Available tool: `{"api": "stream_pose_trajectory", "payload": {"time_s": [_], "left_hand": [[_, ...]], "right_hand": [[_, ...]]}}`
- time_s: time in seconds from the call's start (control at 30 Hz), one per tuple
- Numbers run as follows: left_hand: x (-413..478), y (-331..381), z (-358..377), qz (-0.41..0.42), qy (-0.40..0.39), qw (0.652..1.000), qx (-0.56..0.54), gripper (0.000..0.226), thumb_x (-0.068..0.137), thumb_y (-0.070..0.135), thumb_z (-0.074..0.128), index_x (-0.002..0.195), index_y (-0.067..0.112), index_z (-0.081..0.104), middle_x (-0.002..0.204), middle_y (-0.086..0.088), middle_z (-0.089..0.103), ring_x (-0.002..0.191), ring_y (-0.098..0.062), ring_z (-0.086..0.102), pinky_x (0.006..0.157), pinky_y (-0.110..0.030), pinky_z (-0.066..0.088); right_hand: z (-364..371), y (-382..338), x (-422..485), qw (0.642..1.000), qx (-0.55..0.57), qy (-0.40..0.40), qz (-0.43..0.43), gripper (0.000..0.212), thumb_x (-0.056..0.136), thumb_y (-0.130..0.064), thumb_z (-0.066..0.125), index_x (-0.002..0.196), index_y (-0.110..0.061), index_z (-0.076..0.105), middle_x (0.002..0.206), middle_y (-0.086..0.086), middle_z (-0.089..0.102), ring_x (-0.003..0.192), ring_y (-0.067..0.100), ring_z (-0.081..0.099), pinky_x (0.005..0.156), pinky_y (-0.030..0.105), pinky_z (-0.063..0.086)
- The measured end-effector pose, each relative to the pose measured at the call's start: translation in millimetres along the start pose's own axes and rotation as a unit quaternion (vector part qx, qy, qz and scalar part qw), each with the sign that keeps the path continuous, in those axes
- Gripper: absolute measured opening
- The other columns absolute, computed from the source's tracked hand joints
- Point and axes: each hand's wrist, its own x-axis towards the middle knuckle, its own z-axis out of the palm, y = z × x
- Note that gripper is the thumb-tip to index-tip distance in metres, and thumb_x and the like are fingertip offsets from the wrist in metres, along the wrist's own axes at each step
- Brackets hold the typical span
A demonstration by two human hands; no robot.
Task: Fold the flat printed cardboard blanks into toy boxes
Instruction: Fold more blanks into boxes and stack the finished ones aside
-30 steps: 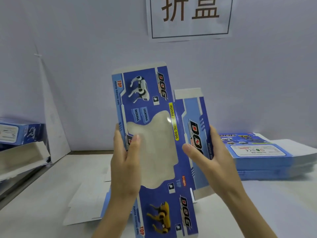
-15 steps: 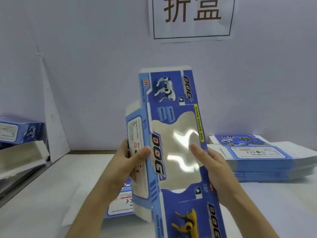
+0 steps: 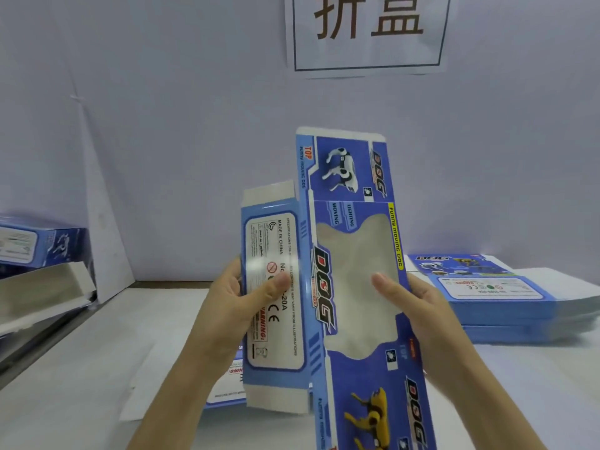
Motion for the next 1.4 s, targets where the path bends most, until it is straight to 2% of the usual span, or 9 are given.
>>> {"api": "stream_pose_trajectory", "payload": {"time_s": [0.3, 0.67, 0.8, 1.0, 1.1, 1.2, 1.3, 1.33, 1.4], "left_hand": [[-0.2, 1.6, -2.8, -0.034, 0.020, 0.999, 0.009, 0.044, 0.065, 0.032, 0.073, 0.104, 0.017, 0.062, 0.090, -0.009, 0.076, 0.077, -0.028, 0.074, 0.057, -0.036, 0.060], [-2.1, 0.5, 2.3, -0.028, 0.023, 0.999, -0.009, 0.053, 0.057, 0.037, 0.075, 0.104, 0.016, 0.064, 0.090, -0.009, 0.076, 0.077, -0.028, 0.073, 0.055, -0.033, 0.059], [-2.2, 0.2, 2.4, -0.017, 0.026, 1.000, -0.005, 0.054, 0.057, 0.036, 0.075, 0.107, 0.016, 0.064, 0.092, -0.009, 0.075, 0.079, -0.030, 0.073, 0.060, -0.039, 0.061], [-1.6, 3.2, -1.1, -0.021, 0.016, 0.999, 0.022, 0.053, 0.061, 0.040, 0.073, 0.107, 0.016, 0.062, 0.092, -0.009, 0.075, 0.078, -0.030, 0.073, 0.059, -0.037, 0.061], [-2.1, 4.0, 1.5, -0.039, 0.005, 0.996, 0.082, 0.055, 0.062, 0.054, 0.068, 0.109, 0.024, 0.060, 0.091, 0.002, 0.076, 0.079, -0.018, 0.074, 0.057, -0.028, 0.058], [-5.8, 2.3, 13.5, -0.046, -0.018, 0.994, 0.095, 0.069, 0.056, 0.072, 0.071, 0.113, 0.040, 0.047, 0.096, 0.017, 0.071, 0.085, -0.002, 0.070, 0.057, -0.017, 0.053], [-7.7, -2.0, 19.5, -0.045, -0.036, 0.996, 0.074, 0.072, 0.051, 0.056, 0.076, 0.115, 0.044, 0.043, 0.097, 0.014, 0.068, 0.087, -0.004, 0.070, 0.061, -0.018, 0.054], [-8.1, -2.7, 18.1, -0.034, -0.047, 0.996, 0.063, 0.070, 0.050, 0.054, 0.078, 0.112, 0.046, 0.047, 0.092, 0.014, 0.069, 0.086, -0.004, 0.069, 0.060, -0.017, 0.054], [-9.6, 0.3, 14.6, -0.024, -0.056, 0.998, 0.025, 0.061, 0.045, 0.056, 0.077, 0.102, 0.047, 0.059, 0.086, 0.016, 0.071, 0.083, -0.003, 0.069, 0.059, -0.016, 0.053]], "right_hand": [[4.2, -0.8, -1.6, 1.000, 0.019, -0.001, -0.014, 0.045, 0.068, -0.034, 0.073, 0.106, -0.010, 0.064, 0.092, 0.015, 0.074, 0.076, 0.032, 0.073, 0.053, 0.034, 0.058], [-0.8, -3.3, -2.6, 1.000, 0.007, -0.013, 0.002, 0.051, 0.063, -0.039, 0.074, 0.107, -0.015, 0.063, 0.094, 0.011, 0.075, 0.079, 0.032, 0.073, 0.057, 0.035, 0.060], [-1.5, -3.3, -3.2, 1.000, 0.013, -0.021, 0.012, 0.054, 0.062, -0.039, 0.075, 0.109, -0.015, 0.061, 0.095, 0.011, 0.075, 0.081, 0.033, 0.073, 0.059, 0.037, 0.060], [3.3, -5.2, -4.7, 0.999, 0.005, -0.034, 0.014, 0.055, 0.059, -0.042, 0.075, 0.105, -0.017, 0.062, 0.091, 0.009, 0.076, 0.077, 0.028, 0.074, 0.052, 0.028, 0.056], [6.6, -4.4, -3.9, 1.000, -0.014, -0.009, 0.004, 0.051, 0.063, -0.041, 0.074, 0.106, -0.017, 0.063, 0.089, 0.005, 0.076, 0.074, 0.025, 0.074, 0.051, 0.025, 0.054], [11.5, -4.2, -3.6, 1.000, 0.000, -0.003, -0.016, 0.044, 0.065, -0.043, 0.073, 0.102, -0.020, 0.066, 0.089, 0.005, 0.076, 0.075, 0.025, 0.074, 0.051, 0.024, 0.054], [13.6, -5.7, -5.4, 0.999, 0.011, -0.046, -0.024, 0.033, 0.062, -0.049, 0.081, 0.091, -0.039, 0.071, 0.091, -0.002, 0.076, 0.076, 0.020, 0.074, 0.054, 0.023, 0.054], [13.1, -7.3, -6.2, 0.998, 0.010, -0.066, -0.021, 0.031, 0.065, -0.050, 0.080, 0.093, -0.046, 0.069, 0.094, -0.006, 0.075, 0.080, 0.018, 0.074, 0.056, 0.022, 0.055], [9.4, -9.0, -5.3, 0.995, 0.007, -0.102, -0.020, 0.054, 0.068, -0.047, 0.073, 0.120, -0.046, 0.057, 0.109, -0.006, 0.072, 0.096, 0.020, 0.071, 0.067, 0.026, 0.057]]}}
